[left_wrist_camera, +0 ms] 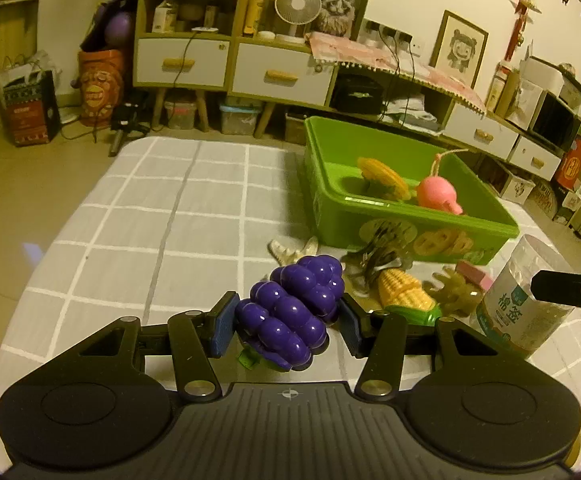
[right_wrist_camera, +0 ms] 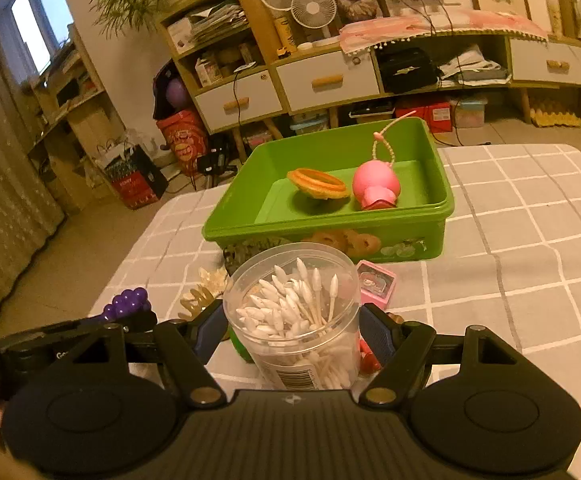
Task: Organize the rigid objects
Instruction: 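Grasp the purple grapes with the left gripper while the right gripper grasps the cotton-swab jar, then carry the grapes and jar into the green bin and open both grippers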
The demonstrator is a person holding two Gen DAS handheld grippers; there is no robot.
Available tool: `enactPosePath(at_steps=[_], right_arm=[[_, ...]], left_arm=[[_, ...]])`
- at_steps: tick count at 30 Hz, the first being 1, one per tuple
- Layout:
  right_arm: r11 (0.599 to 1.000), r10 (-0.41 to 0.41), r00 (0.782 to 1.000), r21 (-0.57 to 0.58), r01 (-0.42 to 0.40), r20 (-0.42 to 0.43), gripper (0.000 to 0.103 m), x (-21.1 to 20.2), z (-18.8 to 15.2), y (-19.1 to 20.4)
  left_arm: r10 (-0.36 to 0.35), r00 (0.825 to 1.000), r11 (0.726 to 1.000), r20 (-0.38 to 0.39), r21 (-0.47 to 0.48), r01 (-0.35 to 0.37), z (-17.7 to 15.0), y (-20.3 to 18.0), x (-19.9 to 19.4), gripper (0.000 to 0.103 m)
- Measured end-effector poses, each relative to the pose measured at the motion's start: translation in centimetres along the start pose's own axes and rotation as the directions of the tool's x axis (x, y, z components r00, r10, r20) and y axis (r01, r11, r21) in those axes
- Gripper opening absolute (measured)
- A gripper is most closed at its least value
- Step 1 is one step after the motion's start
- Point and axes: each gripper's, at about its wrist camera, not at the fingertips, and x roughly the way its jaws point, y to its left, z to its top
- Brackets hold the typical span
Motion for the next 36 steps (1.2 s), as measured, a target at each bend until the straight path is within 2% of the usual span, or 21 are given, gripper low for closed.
enactPosePath(at_steps=[10,17,21,28,36], right_arm=[[0.998,0.013,0.999,0.061,-0.016,0.049,0.046,-1.7,1.8,-1.5],[0.995,-0.005,0.996,0.098,-0.005,0.093,0.046,-3.8,3.7,-3.6],[0.991,-0.012,0.994,0.136,-0.002,0.105,0.046,-4.2,5.2,-4.5],[0.992,-0.042,0.991,0.124,0.026,0.125,0.046,-2.5,8.4,-4.6],[0.988,-0.045,0.989,0.151,0.023,0.144,0.046,0.9,10.6,-5.5]], left_arm=[[-0.032,0.999,0.999,0.035,-0.003,0.032,1.7,-1.9,-0.5,0.057],[-0.052,0.996,0.999,0.077,-0.006,0.053,3.2,-3.1,-1.0,0.057],[-0.066,0.995,0.998,0.074,0.003,0.066,4.3,-4.0,-0.4,0.057],[-0.082,0.993,0.994,0.084,0.077,0.076,6.8,-6.7,1.9,0.057],[-0.090,0.993,0.988,0.075,0.134,0.079,8.6,-9.6,6.6,0.057]])
